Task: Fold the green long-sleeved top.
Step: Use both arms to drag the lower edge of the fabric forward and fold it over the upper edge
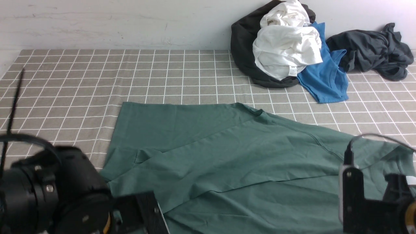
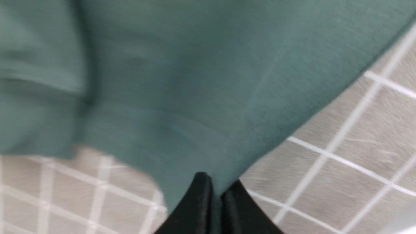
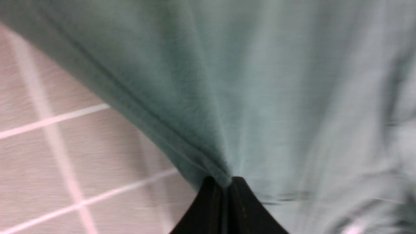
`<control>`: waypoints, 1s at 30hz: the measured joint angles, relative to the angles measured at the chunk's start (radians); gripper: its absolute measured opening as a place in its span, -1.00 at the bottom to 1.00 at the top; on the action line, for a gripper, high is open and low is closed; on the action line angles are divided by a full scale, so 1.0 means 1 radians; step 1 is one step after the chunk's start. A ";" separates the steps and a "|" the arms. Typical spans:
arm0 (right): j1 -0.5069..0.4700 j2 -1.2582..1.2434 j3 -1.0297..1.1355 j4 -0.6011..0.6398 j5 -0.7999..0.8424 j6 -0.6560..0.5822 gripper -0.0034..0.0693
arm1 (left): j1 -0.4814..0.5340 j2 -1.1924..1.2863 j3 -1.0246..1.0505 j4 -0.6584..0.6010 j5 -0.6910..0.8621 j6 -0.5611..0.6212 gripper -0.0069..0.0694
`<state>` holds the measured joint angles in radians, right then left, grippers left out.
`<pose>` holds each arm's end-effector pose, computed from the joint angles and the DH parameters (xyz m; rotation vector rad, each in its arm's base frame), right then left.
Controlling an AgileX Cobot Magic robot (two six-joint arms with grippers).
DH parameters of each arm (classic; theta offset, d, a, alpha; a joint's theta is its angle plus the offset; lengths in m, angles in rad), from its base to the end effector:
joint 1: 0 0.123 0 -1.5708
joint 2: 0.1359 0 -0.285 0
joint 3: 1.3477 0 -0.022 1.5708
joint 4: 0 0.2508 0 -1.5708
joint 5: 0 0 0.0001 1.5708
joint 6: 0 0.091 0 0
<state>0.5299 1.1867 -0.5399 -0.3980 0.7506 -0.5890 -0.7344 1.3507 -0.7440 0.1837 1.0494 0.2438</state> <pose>0.1676 0.0703 0.2009 -1.8160 2.2085 -0.4556 0.1621 -0.1269 0.2117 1.5760 2.6601 0.2387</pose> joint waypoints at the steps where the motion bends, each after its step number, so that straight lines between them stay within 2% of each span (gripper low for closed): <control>1: -0.015 0.003 -0.058 0.011 0.015 -0.001 -0.90 | 0.055 0.001 -0.061 0.007 0.004 0.010 -0.80; 5: -0.105 0.082 -0.255 0.118 0.032 -0.056 -0.91 | 0.224 0.034 -0.223 0.007 -0.006 0.106 -0.78; 6: -0.111 0.089 -0.255 0.126 0.032 -0.056 -0.91 | 0.232 0.037 -0.241 0.006 -0.006 0.112 -0.78; 8: -0.187 0.196 -0.400 0.244 0.062 -0.143 -0.91 | 0.330 0.104 -0.360 -0.015 -0.007 0.186 -0.78; 10: -0.220 0.252 -0.463 0.298 0.086 -0.185 -0.91 | 0.367 0.144 -0.409 -0.028 -0.007 0.212 -0.78; 14: -0.323 0.473 -0.700 0.462 0.176 -0.293 -0.91 | 0.469 0.332 -0.651 -0.070 -0.006 0.273 -0.78; 22: -0.397 0.781 -1.049 0.534 0.229 -0.282 -0.91 | 0.559 0.625 -0.991 -0.093 -0.014 0.292 -0.78; 30: -0.399 0.947 -1.155 0.535 0.167 -0.215 -0.89 | 0.579 0.801 -1.084 -0.092 -0.139 0.288 -0.72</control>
<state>0.1313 2.1338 -1.6952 0.1373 0.9172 -0.8035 -0.1555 2.1521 -1.8275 0.0915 0.9102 0.5323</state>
